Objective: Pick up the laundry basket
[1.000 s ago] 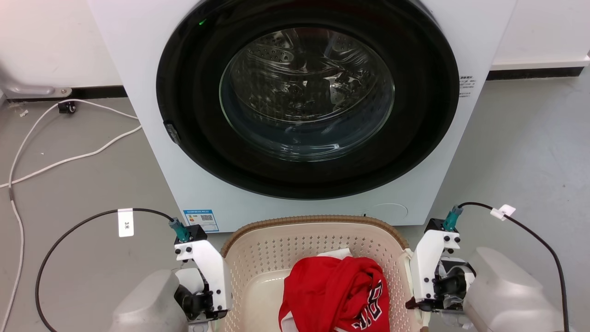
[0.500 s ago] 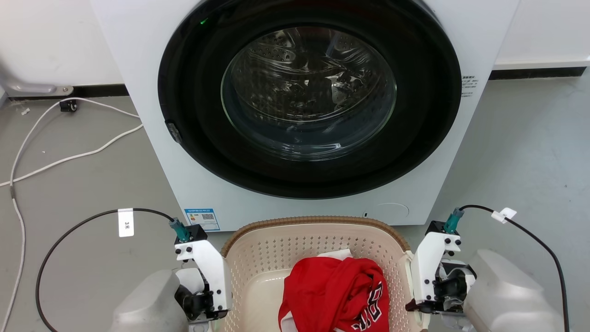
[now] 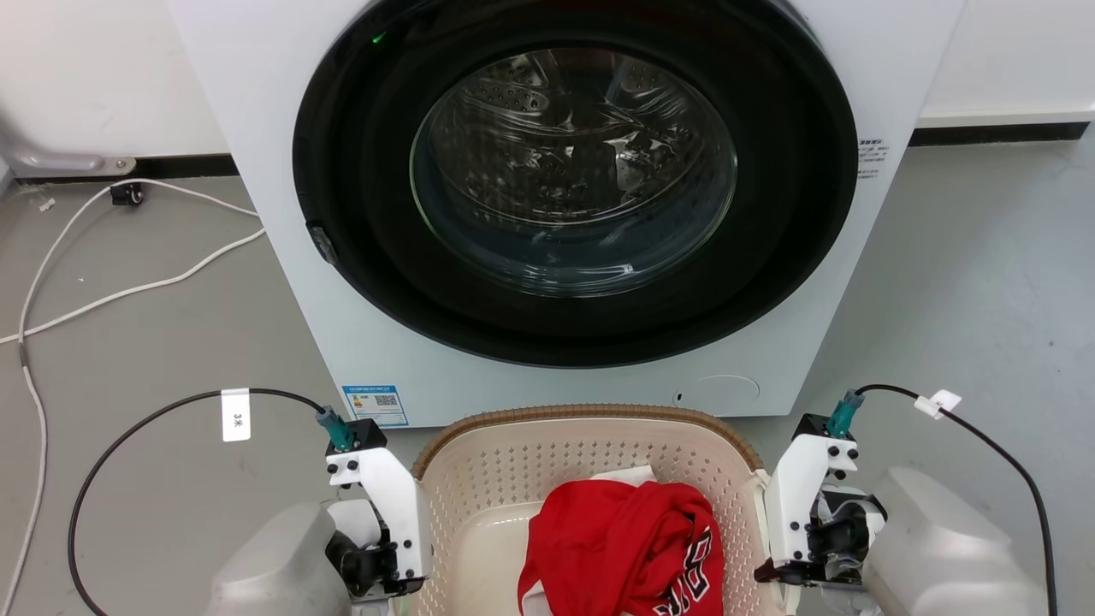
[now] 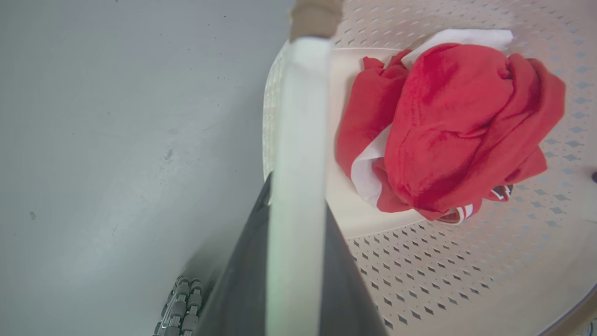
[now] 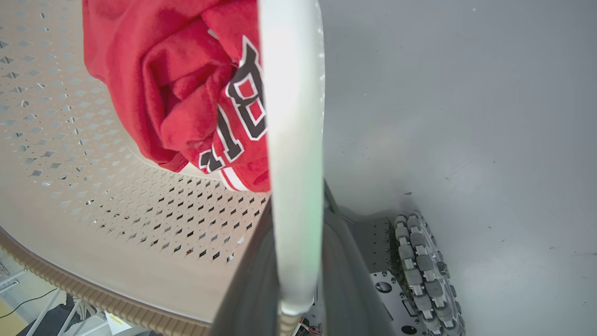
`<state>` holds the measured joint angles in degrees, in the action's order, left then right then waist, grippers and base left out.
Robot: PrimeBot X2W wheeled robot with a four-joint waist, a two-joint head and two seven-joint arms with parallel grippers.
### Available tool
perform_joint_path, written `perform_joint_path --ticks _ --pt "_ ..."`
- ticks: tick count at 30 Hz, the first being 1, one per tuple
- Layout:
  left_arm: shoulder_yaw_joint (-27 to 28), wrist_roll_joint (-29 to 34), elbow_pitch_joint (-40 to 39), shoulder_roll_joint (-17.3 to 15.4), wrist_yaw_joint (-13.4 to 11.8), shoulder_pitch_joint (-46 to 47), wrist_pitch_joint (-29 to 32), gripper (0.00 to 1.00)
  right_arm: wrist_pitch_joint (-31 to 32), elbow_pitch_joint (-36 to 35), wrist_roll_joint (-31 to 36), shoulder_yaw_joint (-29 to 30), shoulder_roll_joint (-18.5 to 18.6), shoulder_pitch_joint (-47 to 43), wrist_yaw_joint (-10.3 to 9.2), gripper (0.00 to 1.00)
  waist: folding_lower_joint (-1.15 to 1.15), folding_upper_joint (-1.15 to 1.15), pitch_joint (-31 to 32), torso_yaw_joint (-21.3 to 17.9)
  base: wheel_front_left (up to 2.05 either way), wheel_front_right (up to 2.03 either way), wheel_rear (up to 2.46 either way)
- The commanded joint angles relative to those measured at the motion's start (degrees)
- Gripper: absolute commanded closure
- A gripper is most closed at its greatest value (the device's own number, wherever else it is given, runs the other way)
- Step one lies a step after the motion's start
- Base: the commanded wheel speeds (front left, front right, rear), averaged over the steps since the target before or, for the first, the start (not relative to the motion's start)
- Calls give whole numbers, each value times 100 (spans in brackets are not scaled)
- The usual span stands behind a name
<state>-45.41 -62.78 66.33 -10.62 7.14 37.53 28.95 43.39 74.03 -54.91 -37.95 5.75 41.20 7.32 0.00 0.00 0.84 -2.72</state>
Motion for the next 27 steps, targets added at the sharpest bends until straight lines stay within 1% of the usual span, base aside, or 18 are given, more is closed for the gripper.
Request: perform_joint_path --ticks 1,27 --pt "-14 -68 -44 73 59 93 -43 100 10 -40 -19 47 -70 -33 31 100 0 0 -5 5 0 0 0" --pt "-251 -311 -40 36 59 91 -96 100 74 -40 174 329 -111 -80 31 100 0 0 -22 -6 0 0 0"
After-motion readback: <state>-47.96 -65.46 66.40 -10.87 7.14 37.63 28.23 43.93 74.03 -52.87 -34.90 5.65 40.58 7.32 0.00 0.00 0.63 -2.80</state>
